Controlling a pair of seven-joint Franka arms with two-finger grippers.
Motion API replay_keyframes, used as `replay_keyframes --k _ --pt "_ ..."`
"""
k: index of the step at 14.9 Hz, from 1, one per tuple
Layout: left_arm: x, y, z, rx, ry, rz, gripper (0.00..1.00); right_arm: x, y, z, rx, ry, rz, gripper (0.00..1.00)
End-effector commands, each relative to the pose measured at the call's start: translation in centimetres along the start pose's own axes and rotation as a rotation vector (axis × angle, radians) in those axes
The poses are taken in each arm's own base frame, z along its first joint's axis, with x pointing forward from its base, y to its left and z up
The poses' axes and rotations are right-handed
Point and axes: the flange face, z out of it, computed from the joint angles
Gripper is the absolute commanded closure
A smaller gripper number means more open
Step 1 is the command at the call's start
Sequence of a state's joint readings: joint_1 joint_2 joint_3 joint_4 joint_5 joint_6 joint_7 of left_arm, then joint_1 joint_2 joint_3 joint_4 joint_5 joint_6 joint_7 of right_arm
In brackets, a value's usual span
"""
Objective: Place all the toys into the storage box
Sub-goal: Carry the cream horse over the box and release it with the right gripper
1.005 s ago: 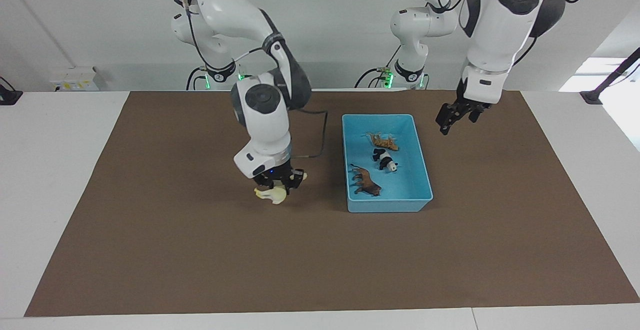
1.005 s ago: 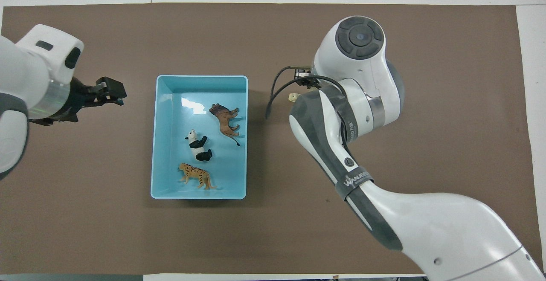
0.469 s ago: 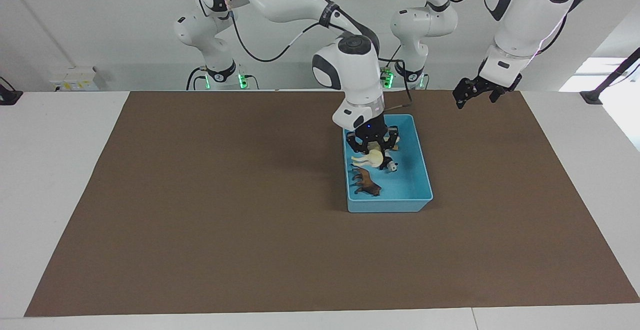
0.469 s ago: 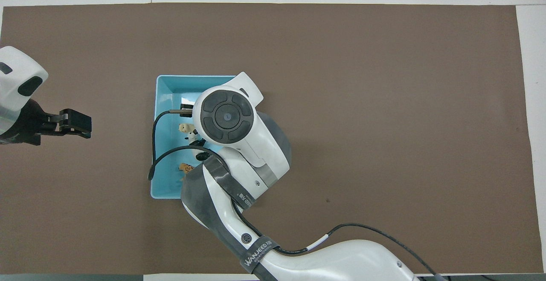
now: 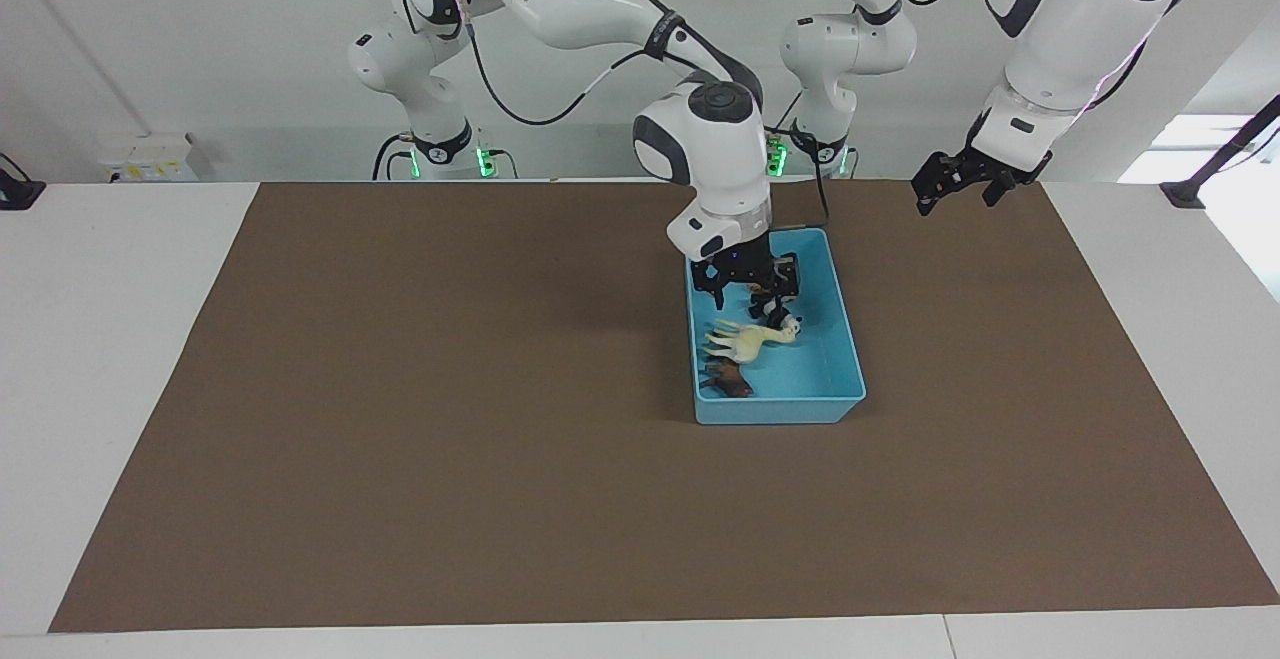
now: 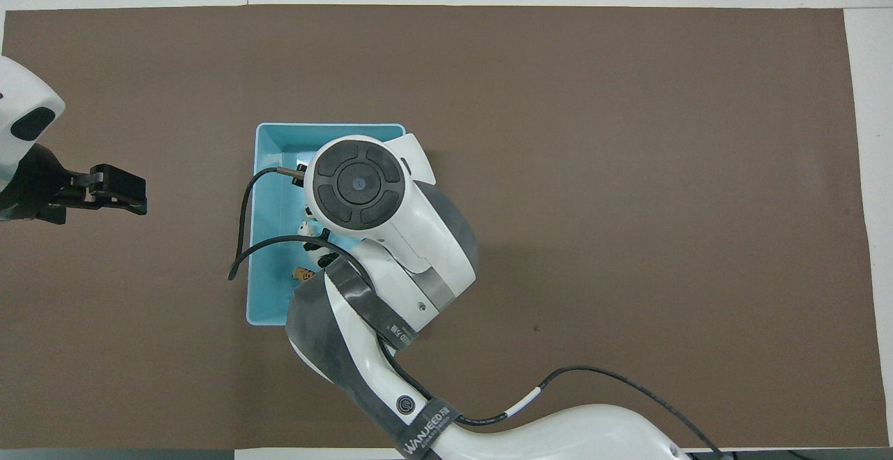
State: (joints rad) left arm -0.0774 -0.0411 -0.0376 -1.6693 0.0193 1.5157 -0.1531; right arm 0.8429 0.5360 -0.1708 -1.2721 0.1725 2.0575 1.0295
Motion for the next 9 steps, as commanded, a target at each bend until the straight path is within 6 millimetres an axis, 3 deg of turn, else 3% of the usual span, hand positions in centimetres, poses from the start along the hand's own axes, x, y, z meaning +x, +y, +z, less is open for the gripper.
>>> replay_keyframes --k 1,3,4,6,7,9 --pt "-0.1 -0.2 -0.3 -0.011 -0.038 0.022 0.00 7.2 5.0 -6.7 -0.010 0.066 -0.013 0.00" --pt "-0.4 -0.5 -0.4 -0.012 -0.040 0.041 0.00 13.5 10.9 -8.8 -0.062 0.108 -0.182 0.00" --pt "-0.4 -0.9 -0.4 -0.013 -0.040 0.044 0.00 17.1 14.5 -8.9 -0.086 0.109 -0.249 0.00" --pt "-0.4 -1.6 -0.6 -0.016 -0.025 0.067 0.00 22.9 20.8 -9.9 -0.113 0.127 -0.289 0.00" --pt "-0.4 -1.6 -0.5 -0.017 -0.020 0.070 0.00 25.3 24.0 -10.4 -0.129 0.134 -0.310 0.00" --pt "-0.5 -1.6 -0.5 -0.016 -0.023 0.070 0.00 27.5 28.5 -10.7 -0.164 0.088 -0.352 0.00"
